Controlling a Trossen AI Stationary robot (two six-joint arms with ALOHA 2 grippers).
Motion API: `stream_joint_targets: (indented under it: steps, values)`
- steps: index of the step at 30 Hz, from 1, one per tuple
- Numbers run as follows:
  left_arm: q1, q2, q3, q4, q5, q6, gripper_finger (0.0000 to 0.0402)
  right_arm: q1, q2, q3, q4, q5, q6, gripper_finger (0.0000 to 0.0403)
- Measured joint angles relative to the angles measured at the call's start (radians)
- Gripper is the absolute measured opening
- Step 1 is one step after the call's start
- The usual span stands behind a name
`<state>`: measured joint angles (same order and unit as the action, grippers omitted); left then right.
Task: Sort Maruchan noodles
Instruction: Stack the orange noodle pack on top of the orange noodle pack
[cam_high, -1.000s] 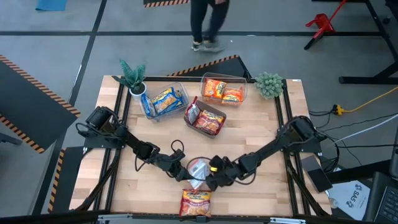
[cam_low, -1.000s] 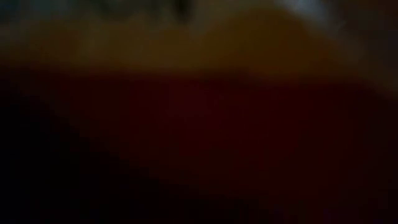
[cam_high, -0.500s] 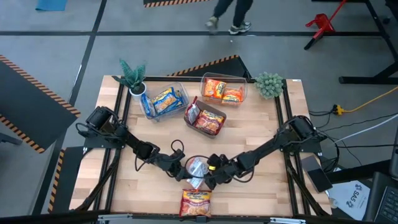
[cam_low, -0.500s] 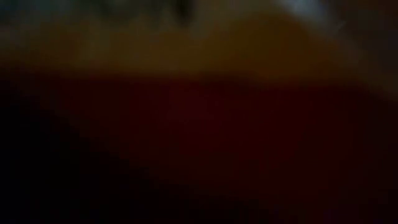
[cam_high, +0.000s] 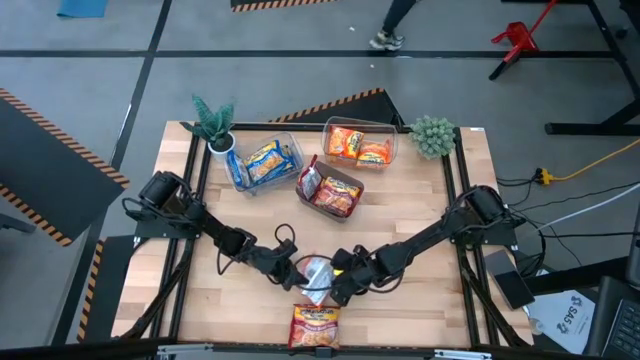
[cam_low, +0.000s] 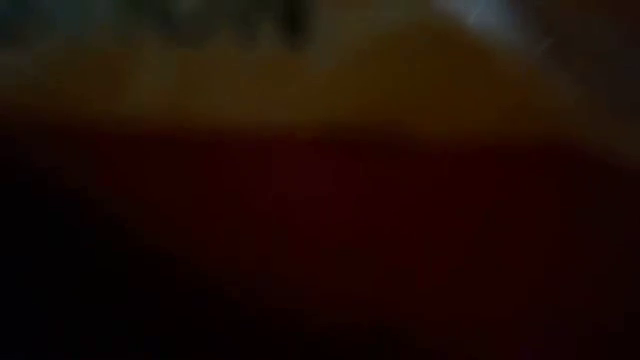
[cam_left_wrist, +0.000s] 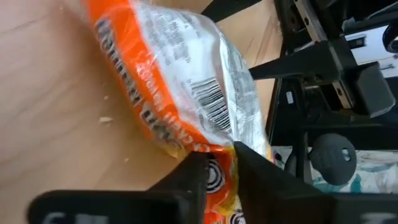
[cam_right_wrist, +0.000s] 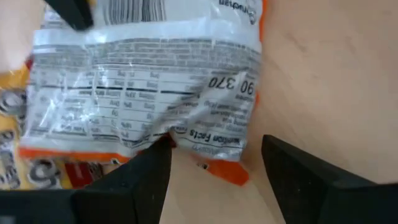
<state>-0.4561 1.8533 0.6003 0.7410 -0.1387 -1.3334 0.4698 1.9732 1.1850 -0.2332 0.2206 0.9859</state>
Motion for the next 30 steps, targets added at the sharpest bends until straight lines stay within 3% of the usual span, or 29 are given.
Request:
stream_joint_targets:
  steps: [6, 12, 20, 30]
  values:
    - [0.015, -0.005, -0.001, 0.076, -0.011, 0.0, 0.0008, 0.001, -0.06, 0.085, -0.258, 0.009, -0.019, 0.0239]
    - [0.037, -0.04, -0.004, 0.073, -0.048, 0.008, 0.0003, 0.011, -0.18, 0.155, -0.491, 0.068, -0.02, 0.0239]
    - [0.04, -0.127, 0.02, 0.083, -0.11, 0.094, 0.0002, 0.076, -0.327, 0.25, -0.812, 0.217, 0.097, 0.0239]
    - [0.121, -0.183, 0.176, 0.024, -0.088, 0.274, 0.0001, 0.141, -0.458, 0.264, -1.102, 0.397, 0.35, 0.0239]
